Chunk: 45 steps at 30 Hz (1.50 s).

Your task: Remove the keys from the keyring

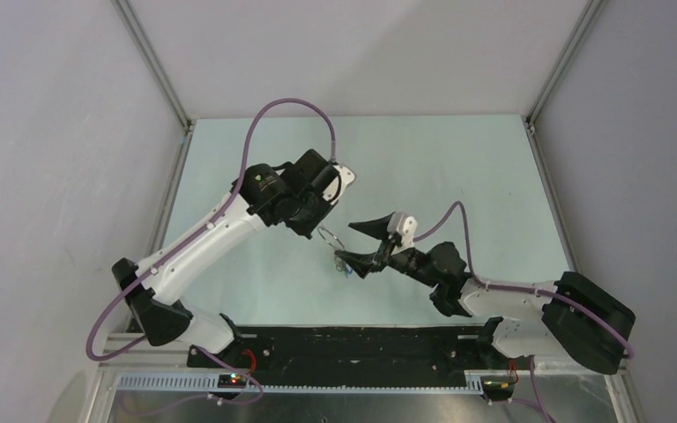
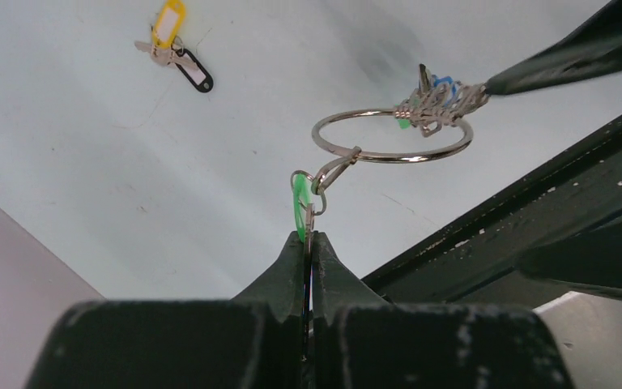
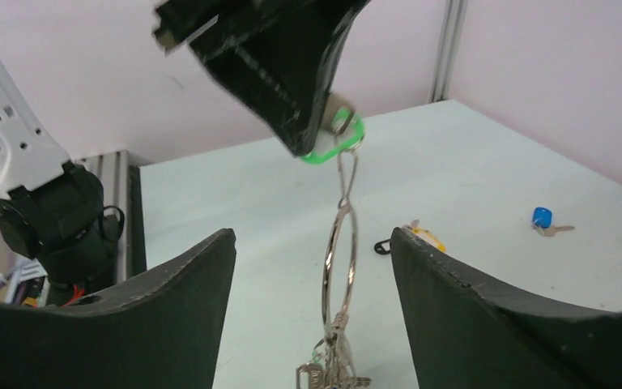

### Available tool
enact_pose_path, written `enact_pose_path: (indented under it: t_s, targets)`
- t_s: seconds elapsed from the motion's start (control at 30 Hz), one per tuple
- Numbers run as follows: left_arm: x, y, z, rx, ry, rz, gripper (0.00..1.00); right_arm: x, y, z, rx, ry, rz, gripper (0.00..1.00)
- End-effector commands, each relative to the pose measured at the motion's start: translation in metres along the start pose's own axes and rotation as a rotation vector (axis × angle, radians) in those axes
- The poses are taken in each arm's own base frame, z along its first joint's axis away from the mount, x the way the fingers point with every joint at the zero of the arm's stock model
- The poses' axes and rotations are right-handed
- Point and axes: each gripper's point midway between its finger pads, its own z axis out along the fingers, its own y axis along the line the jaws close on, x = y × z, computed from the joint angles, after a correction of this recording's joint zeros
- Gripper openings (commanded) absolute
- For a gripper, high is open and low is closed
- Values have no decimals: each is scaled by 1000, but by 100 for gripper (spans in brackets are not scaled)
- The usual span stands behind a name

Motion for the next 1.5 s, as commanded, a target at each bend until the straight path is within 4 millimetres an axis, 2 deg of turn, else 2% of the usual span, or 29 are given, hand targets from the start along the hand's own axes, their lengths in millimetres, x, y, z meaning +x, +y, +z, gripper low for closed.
enact_pose_path:
  t_s: [0.0, 0.3, 0.63, 0.73, 0.83, 1.0, 1.13, 1.33, 1.47]
  targets:
    - [-12, -2, -22, 24, -44, -85, 0, -5, -10, 13, 102, -25, -163, 76]
    - [-15, -18, -38, 131, -82, -100, 0, 11, -20, 34, 110, 6, -185, 74]
    - [-17, -13, -39, 107, -93, -104, 0, 5, -8, 50, 64, -16, -159, 74]
    - [-17, -14, -42, 112, -100, -104, 0, 12, -23, 50, 137, 19, -174, 71]
    - [-15, -14, -46, 118, -111, -103, 0, 16, -47, 44, 216, 43, -139, 67]
    - [-11, -16, -47, 133, -111, -104, 0, 19, -57, 41, 211, 60, -110, 63]
    - [-12, -15, -48, 129, -113, -101, 0, 11, -49, 43, 156, 31, -119, 62]
    - [-14, -16, -47, 135, -113, -102, 0, -3, -15, 49, -15, -51, -135, 62]
    - [-15, -19, -49, 148, -116, -107, 0, -6, -11, 53, -31, -88, -144, 60]
